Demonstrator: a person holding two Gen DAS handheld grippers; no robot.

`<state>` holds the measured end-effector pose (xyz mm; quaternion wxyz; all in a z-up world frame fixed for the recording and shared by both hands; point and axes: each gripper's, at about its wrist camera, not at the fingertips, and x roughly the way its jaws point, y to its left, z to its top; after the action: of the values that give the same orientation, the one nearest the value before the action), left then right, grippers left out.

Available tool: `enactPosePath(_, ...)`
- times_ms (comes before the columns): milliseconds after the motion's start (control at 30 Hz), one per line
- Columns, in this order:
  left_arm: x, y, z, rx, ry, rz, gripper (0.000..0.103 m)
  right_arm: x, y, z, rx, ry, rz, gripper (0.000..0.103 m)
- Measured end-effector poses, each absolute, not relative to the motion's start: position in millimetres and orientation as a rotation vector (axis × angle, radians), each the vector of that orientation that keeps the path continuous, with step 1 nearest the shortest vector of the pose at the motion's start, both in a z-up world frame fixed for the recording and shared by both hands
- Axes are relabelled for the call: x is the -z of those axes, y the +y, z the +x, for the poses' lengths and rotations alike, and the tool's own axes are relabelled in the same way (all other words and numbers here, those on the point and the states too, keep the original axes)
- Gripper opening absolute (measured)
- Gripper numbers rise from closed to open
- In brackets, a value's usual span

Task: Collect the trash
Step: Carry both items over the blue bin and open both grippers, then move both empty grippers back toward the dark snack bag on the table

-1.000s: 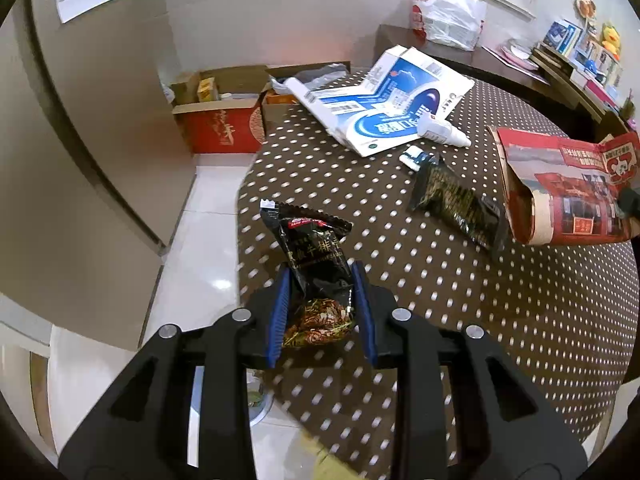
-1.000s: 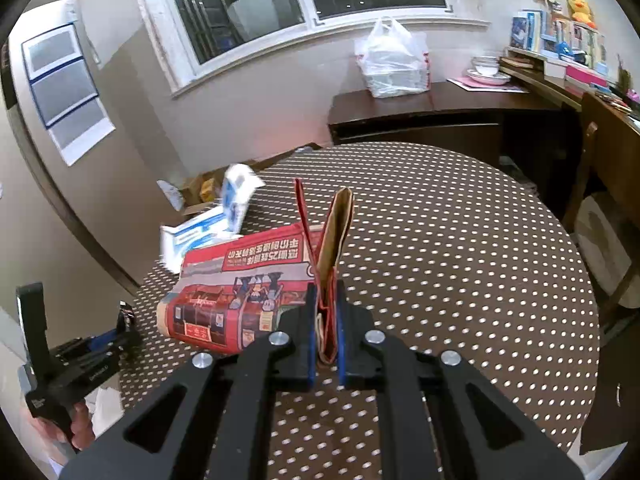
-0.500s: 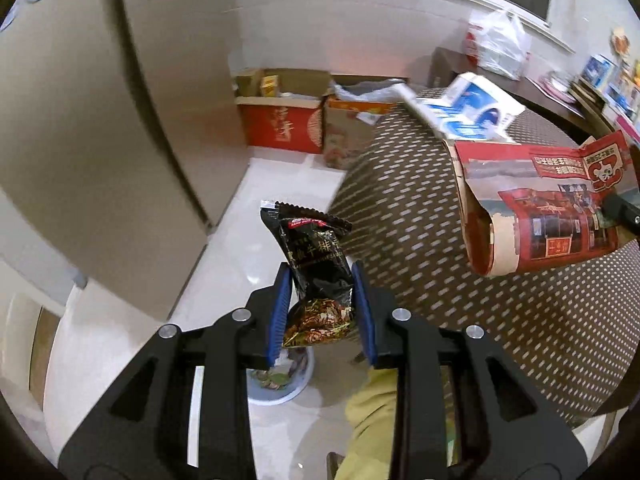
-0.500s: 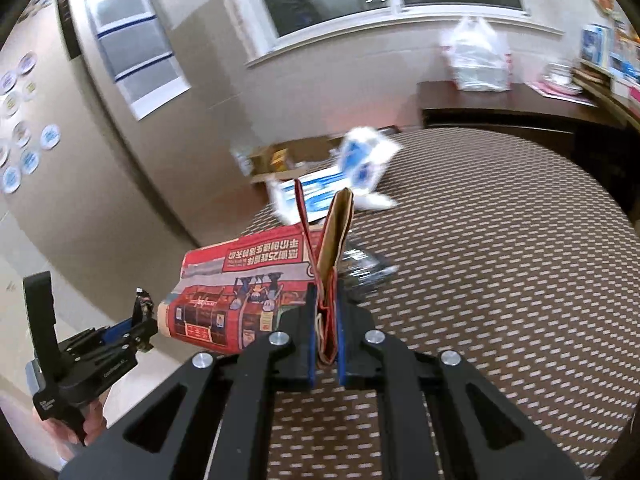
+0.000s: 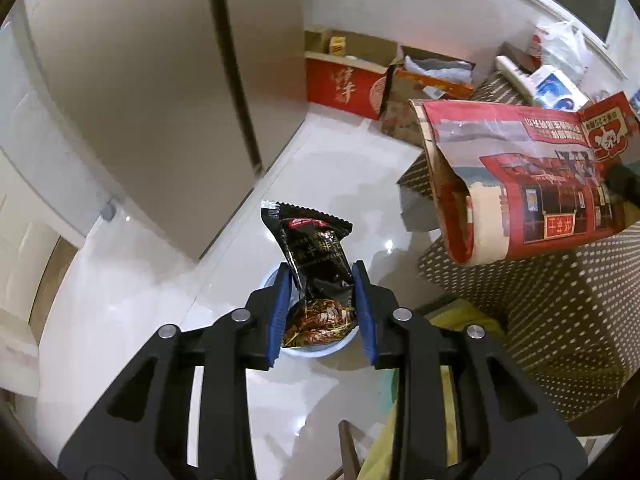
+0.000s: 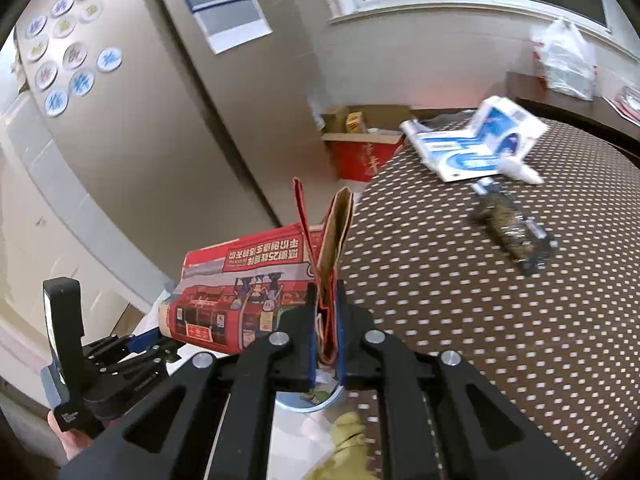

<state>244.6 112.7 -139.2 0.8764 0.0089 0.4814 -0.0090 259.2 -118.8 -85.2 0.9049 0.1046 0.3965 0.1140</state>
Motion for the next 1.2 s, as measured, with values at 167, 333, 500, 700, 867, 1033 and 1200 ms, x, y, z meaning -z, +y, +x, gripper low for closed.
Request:
enactPosePath(167, 142.1, 126.5, 242.8, 0.011, 0.971, 0.001, 0.052, 95.7, -93.3, 265.0, -0.243, 0.85, 0.183, 0.008)
enactPosePath(333, 142.8, 140.6, 240.2, -0.003, 0.97, -0.019, 0.052, 106.9, -81.6, 268.5, -0.239, 0.882, 0.159, 0.008)
enactPosePath(500, 149.4, 157.5, 233.6, -0.042, 0.985, -0.039, 0.052, 123.3, -52.2, 273.6, -0.223, 0.91, 0.066, 0.008)
enactPosePath(700, 160.6, 186.8, 222.0, -0.097, 1.012, -0.089, 0.052, 161.4, -4.8, 283.3, -0.211, 0.97, -0.058, 0.008)
enactPosePath(867, 169.0, 206.7, 213.5, -0.144, 1.03, -0.111, 0.052, 200.9, 26.7, 301.1, -0.211, 1.026, -0.089, 0.02)
enactPosePath(1033, 179.7, 224.2, 208.6, -0.181, 1.055, -0.148, 0.052, 236.5, 48.9, 313.5, -0.241, 1.085, -0.152, 0.081)
enactPosePath(1200, 190.4, 228.3, 209.6, -0.19, 1.076, -0.172, 0.052, 242.3, 43.7, 308.2, -0.262, 1.137, -0.116, 0.081)
